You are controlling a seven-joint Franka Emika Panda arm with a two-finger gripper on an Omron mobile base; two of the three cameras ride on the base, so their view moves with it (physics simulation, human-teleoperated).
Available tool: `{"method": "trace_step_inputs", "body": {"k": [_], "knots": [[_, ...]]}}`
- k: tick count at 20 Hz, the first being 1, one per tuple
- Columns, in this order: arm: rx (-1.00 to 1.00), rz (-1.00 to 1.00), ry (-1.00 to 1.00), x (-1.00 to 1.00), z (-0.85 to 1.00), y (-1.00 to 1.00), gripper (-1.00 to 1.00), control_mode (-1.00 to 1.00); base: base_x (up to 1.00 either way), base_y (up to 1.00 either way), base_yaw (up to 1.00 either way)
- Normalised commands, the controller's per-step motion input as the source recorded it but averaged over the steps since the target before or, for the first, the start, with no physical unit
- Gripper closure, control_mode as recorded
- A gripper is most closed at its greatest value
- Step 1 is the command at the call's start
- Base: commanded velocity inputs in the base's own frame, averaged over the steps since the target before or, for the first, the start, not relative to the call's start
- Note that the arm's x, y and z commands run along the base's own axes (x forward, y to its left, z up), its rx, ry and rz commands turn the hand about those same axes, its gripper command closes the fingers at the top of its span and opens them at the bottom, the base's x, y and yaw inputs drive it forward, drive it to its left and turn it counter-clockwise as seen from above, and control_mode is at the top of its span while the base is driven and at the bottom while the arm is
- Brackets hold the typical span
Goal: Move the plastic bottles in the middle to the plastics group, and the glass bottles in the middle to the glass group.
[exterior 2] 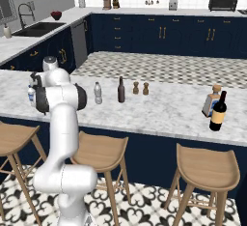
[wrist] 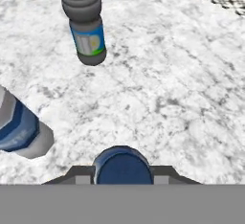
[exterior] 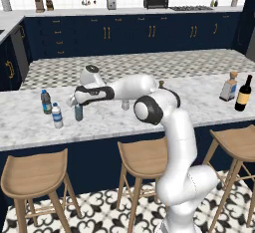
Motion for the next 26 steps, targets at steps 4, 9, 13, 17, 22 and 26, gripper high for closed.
{"method": "trace_step_inputs", "body": {"k": [4,9,13,17,22,26], "knots": [[0.0,0.01,0.0,0.55,-0.35,0.36,1.0,-1.0,0.0,0.0,0.0],[0.0,0.01,-0.01,-0.28,-0.76,0.13,1.0,-1.0,0.0,0.0,0.0],[0.01,0.0,-0.09,-0.78,-1.0,-0.39,1.0,-1.0,0.0,0.0,0.0],[0.08,0.0,-0.11,-0.56,-0.89,-0.64,1.0,-1.0,0.0,0.0,0.0],[0.01,0.0,-0.09,0.12,-0.06,-0.02,1.0,-1.0,0.0,0.0,0.0],[0.0,0.0,0.0,0.27,-0.01,0.18,1.0,-1.0,0.0,0.0,0.0]]}}
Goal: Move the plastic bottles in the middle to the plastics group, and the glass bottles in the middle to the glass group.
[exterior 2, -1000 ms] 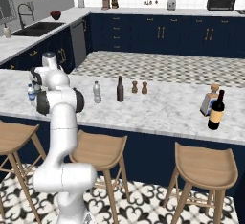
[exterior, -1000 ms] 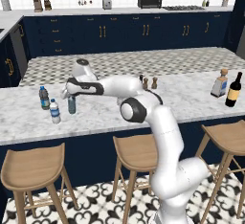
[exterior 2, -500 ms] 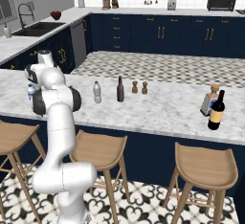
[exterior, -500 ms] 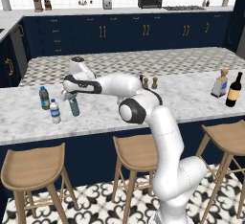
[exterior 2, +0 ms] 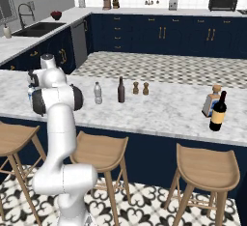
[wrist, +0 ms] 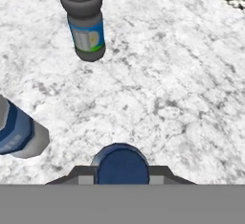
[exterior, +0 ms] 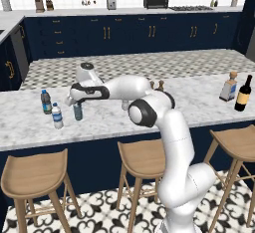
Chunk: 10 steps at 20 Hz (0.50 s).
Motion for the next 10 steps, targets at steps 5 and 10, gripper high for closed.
{"method": "trace_step_inputs", "body": {"k": [5,10], "knots": [[0.0,0.0,0.05,0.03,0.0,0.23,1.0,-1.0,0.0,0.0,0.0],[0.02,0.02,0.05,0.0,0.0,0.24,1.0,-1.0,0.0,0.0,0.0]]}}
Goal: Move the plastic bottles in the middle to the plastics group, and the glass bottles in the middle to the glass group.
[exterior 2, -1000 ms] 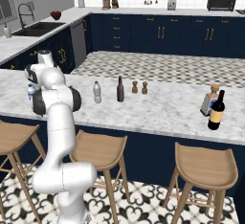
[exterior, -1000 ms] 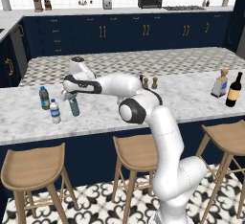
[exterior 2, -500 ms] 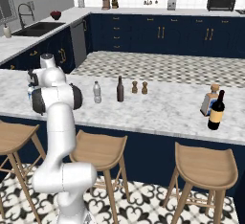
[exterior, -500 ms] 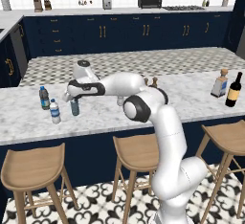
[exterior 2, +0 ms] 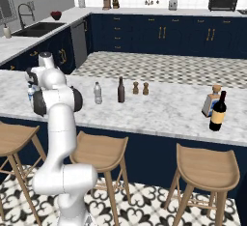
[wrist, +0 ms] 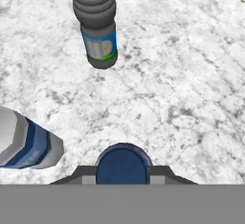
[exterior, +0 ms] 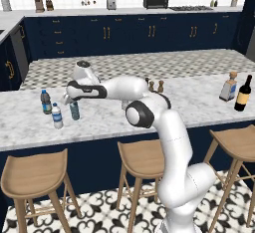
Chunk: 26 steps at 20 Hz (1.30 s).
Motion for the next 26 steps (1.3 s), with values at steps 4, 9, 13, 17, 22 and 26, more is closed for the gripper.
{"method": "trace_step_inputs", "body": {"k": [4,9,13,17,22,26], "knots": [[0.17,0.02,0.0,0.0,-0.04,0.0,1.0,-1.0,0.0,0.0,0.0],[0.15,0.0,-0.05,-0.08,-0.61,0.0,1.0,-1.0,0.0,0.0,0.0],[0.01,0.0,0.0,0.0,-0.15,0.01,1.0,-1.0,0.0,0.0,0.0],[0.0,0.0,0.0,-0.01,0.0,0.12,1.0,-1.0,0.0,0.0,0.0],[-0.03,0.0,0.09,0.0,0.0,0.22,1.0,-1.0,0.0,0.0,0.0],[-0.05,0.0,0.13,0.07,0.0,0.13,1.0,-1.0,0.0,0.0,0.0]]}}
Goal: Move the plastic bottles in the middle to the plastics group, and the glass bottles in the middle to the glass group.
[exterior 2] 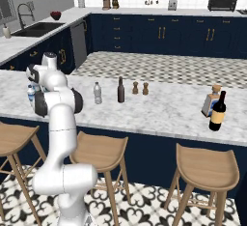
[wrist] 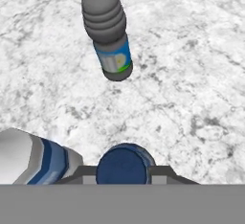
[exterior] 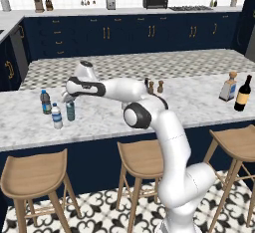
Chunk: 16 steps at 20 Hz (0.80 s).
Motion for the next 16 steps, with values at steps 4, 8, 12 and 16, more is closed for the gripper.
{"method": "trace_step_inputs", "body": {"k": [4,8,12,16], "knots": [[0.0,0.0,0.02,0.0,0.0,0.0,1.0,-1.0,0.0,0.0,0.0],[0.0,0.0,0.0,0.0,0.0,0.0,-1.0,-1.0,0.0,0.0,0.0],[-0.01,0.0,0.0,0.0,0.0,0.0,-1.0,-1.0,0.0,0.0,0.0],[-0.02,0.0,-0.06,-0.03,0.0,0.0,-1.0,-1.0,0.0,0.0,0.0]]}}
